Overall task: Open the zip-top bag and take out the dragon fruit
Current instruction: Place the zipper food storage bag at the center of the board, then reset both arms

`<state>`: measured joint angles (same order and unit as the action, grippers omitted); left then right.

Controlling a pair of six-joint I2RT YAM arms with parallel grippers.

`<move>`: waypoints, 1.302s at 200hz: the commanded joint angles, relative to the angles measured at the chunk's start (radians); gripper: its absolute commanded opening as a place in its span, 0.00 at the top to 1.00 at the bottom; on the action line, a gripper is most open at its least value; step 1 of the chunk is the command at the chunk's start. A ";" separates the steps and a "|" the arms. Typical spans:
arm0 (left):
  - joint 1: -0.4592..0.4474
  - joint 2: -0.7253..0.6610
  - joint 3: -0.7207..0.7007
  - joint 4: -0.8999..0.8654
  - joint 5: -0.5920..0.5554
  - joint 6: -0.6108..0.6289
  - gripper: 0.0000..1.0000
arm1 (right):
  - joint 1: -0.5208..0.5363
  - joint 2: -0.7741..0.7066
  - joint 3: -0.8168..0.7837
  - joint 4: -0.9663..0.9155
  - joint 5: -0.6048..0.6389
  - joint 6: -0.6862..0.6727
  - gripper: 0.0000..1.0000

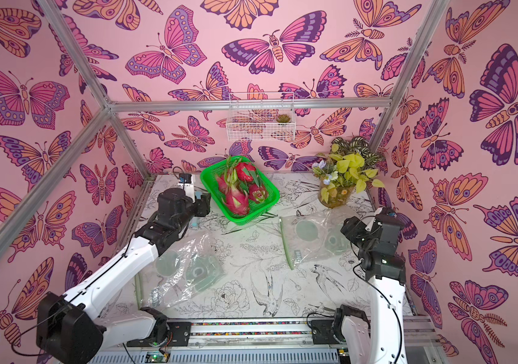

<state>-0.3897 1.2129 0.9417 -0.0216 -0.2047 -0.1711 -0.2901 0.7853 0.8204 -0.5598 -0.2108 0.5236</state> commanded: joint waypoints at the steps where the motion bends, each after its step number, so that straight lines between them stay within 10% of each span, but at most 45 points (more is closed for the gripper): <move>1: 0.024 -0.053 -0.107 0.077 -0.119 0.034 0.26 | 0.073 -0.003 -0.024 0.048 -0.052 0.021 0.15; 62: 0.066 -0.145 -0.477 0.499 -0.209 0.194 0.10 | 0.375 0.096 -0.124 0.328 0.294 -0.121 0.01; 134: 0.231 -0.016 -0.671 0.780 -0.167 0.175 0.00 | 0.378 0.227 -0.369 0.848 0.384 -0.419 0.01; 260: 0.374 0.223 -0.728 1.085 0.101 0.178 0.00 | 0.351 0.590 -0.471 1.358 0.373 -0.509 0.01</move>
<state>-0.0196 1.4181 0.2432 0.9768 -0.1734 0.0067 0.0734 1.3205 0.3534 0.6521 0.1936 0.0418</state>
